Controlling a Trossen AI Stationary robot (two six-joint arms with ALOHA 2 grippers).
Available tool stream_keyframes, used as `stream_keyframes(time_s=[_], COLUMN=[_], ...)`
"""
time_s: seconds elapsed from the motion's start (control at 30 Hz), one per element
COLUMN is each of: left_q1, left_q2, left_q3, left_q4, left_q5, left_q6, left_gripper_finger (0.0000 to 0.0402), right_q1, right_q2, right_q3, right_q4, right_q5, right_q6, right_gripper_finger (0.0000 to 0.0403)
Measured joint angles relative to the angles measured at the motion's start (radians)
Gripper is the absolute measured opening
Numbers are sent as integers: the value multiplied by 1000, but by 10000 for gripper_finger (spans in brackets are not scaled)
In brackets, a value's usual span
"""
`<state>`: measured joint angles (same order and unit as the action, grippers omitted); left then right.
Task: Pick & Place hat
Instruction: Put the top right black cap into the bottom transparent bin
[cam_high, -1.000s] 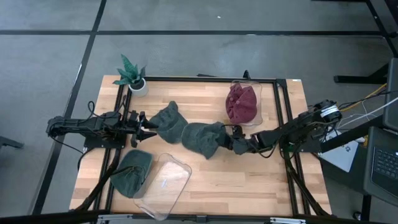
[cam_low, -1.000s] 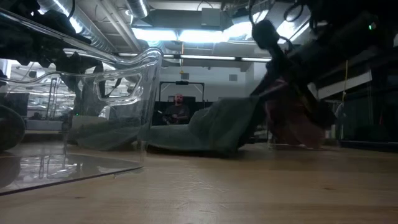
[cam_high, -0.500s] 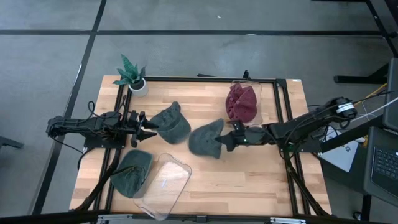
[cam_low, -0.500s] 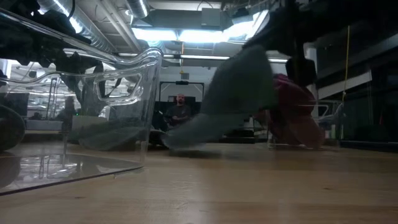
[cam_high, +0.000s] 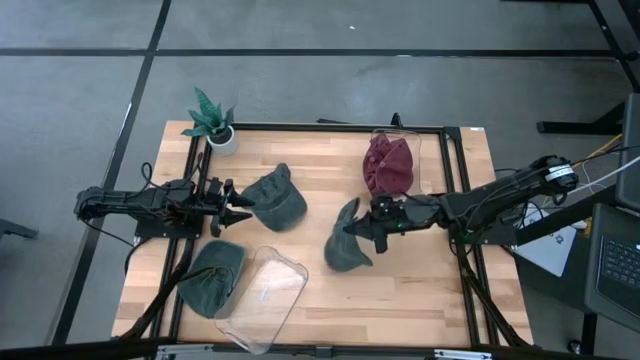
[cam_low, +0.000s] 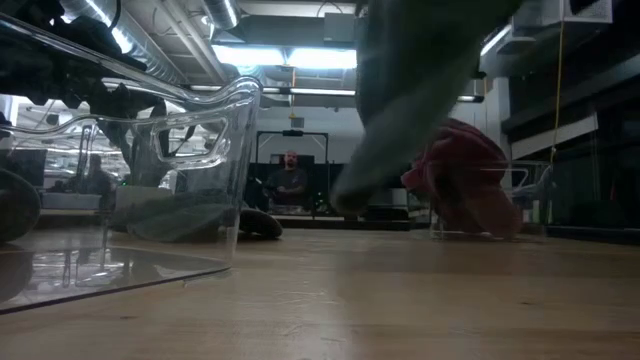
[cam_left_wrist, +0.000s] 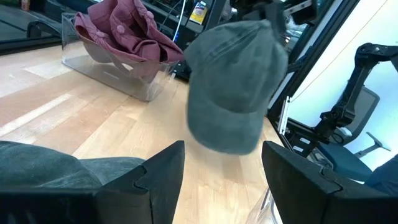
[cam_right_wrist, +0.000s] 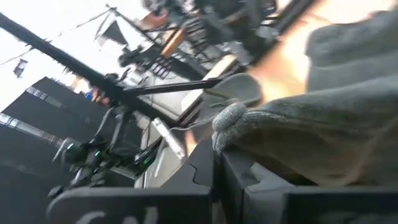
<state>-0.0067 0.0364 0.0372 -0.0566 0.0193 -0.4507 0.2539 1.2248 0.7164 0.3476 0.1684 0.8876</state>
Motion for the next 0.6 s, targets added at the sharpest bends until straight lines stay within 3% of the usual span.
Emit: stream_keyframes(time_s=[0.17, 0.6], left_q1=[0, 0], left_q2=[0, 0], left_q3=[0, 0], left_q4=[0, 0], left_q5=[0, 0], left_q6=[0, 0], left_gripper_finger=[210, 210], right_q1=[5, 53], right_q2=[0, 0], right_q3=[62, 104], right_q4=[2, 0], right_q5=[-60, -82], right_q6=[-61, -163], right_gripper_finger=[6, 7])
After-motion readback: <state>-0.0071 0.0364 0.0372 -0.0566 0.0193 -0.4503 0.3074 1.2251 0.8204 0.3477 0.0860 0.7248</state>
